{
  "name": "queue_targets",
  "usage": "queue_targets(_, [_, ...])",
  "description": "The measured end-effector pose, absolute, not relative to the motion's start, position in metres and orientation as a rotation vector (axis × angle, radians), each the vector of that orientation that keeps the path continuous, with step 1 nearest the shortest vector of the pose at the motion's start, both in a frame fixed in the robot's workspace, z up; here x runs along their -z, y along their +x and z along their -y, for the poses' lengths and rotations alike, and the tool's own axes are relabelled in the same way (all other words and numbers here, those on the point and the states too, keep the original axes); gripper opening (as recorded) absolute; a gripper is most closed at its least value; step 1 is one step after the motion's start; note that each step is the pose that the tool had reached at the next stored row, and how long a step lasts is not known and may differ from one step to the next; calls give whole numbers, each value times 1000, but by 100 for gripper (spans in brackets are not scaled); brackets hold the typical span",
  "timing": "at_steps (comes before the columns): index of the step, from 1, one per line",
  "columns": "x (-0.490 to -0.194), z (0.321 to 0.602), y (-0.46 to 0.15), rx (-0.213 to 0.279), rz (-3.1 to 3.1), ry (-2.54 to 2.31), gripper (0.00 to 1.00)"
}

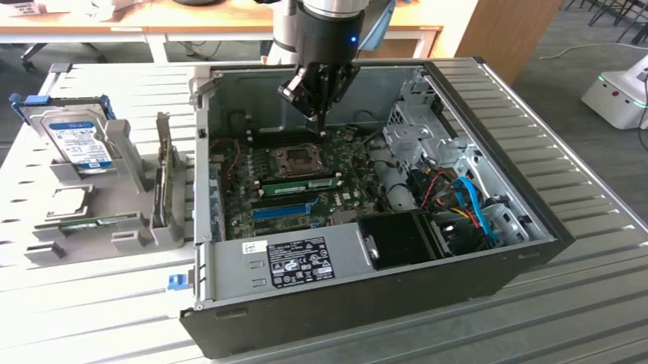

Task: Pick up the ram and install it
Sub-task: 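Press down the ram until it locks into place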

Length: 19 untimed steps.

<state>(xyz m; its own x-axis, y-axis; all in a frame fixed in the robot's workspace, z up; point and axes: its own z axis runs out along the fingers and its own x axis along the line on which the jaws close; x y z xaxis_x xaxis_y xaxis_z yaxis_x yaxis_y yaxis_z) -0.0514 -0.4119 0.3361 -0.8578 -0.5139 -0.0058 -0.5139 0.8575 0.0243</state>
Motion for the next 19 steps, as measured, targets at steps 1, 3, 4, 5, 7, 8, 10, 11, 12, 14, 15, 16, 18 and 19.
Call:
queue_targets(1, [-336,412,-51,39,3034,810,11])
queue_targets(3, [-336,412,-51,39,3049,756,11])
queue_targets(4, [-336,412,-51,39,3056,728,11])
queue_targets(5, [-336,412,-51,39,3062,701,11])
queue_targets(7, [-335,412,-51,39,3075,644,11])
queue_targets(8, [-335,412,-51,39,3081,616,11])
queue_targets(10, [-335,412,-51,39,3092,561,11])
queue_targets(11, [-335,412,-51,39,3097,533,11])
queue_targets(12, [-335,412,-51,39,3103,503,11])
queue_targets(14, [-335,412,-51,39,3112,447,11])
queue_targets(15, [-335,412,-51,39,3116,419,11])
queue_targets(16, [-335,412,-51,39,3120,392,11])
queue_targets(18, [-334,412,-51,39,3127,333,11])
queue_targets(19, [-334,412,-51,39,3130,305,11])
